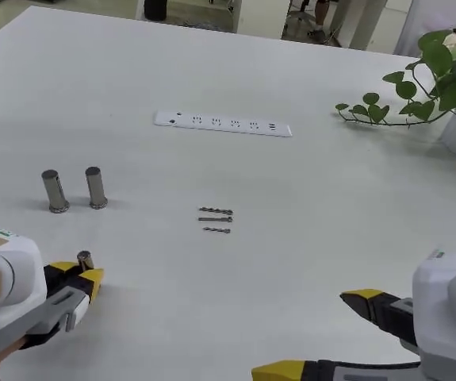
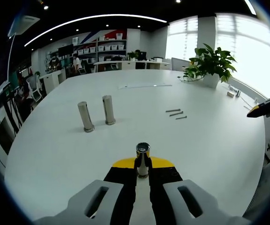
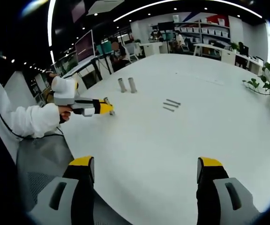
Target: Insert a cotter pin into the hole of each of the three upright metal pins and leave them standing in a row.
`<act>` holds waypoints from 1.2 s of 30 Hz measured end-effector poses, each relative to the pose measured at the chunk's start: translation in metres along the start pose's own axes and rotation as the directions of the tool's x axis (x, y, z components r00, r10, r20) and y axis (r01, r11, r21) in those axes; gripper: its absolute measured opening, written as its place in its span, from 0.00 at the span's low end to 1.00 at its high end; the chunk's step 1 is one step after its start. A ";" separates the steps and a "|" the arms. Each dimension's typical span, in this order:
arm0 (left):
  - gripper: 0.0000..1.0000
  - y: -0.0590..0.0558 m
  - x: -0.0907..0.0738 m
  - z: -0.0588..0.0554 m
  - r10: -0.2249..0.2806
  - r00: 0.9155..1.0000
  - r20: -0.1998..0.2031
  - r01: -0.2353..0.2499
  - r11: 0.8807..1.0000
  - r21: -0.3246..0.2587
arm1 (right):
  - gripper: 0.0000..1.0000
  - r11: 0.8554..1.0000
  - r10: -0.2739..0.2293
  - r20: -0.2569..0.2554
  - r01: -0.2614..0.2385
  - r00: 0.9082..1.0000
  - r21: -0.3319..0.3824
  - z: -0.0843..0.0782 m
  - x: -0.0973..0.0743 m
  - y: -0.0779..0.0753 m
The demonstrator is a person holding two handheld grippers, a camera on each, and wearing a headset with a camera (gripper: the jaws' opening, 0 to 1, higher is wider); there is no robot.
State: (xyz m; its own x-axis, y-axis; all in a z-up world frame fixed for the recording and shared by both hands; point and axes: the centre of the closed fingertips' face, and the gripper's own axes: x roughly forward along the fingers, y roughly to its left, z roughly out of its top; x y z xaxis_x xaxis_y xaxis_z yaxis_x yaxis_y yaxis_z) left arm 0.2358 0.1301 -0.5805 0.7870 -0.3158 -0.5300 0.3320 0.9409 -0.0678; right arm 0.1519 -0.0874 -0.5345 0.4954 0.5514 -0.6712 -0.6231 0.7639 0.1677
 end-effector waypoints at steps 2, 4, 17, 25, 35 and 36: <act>0.06 0.000 0.000 0.001 0.001 1.000 0.004 -0.001 1.000 0.001 | 0.88 1.000 0.005 -0.003 -0.005 1.000 -0.002 0.000 0.000 0.001; 0.06 0.000 0.000 0.001 0.001 1.000 0.002 -0.001 1.000 0.003 | 0.88 1.000 0.006 -0.005 -0.006 1.000 -0.005 0.000 0.000 0.002; 0.06 -0.001 0.001 -0.002 -0.003 1.000 0.002 0.003 1.000 -0.010 | 0.88 1.000 0.006 -0.009 -0.006 1.000 -0.003 -0.002 0.000 0.001; 0.06 0.000 0.002 -0.004 -0.005 1.000 0.010 0.005 1.000 -0.028 | 0.88 1.000 0.020 -0.018 -0.020 1.000 -0.008 -0.003 0.002 0.004; 0.06 0.002 0.000 -0.003 0.003 1.000 0.025 -0.002 0.999 -0.053 | 0.91 0.999 0.037 -0.027 -0.038 0.999 -0.021 -0.004 0.004 0.009; 0.06 0.002 0.000 -0.003 0.005 1.000 0.029 -0.004 0.998 -0.060 | 0.92 0.999 0.035 -0.026 -0.036 0.999 -0.024 -0.004 0.004 0.009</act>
State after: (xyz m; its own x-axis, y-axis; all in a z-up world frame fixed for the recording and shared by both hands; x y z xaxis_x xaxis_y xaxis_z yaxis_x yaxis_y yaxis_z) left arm 0.2348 0.1320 -0.5835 0.8034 -0.3143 -0.5057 0.2972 0.9476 -0.1169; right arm 0.1457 -0.0792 -0.5387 0.4575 0.5692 -0.6831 -0.6548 0.7355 0.1743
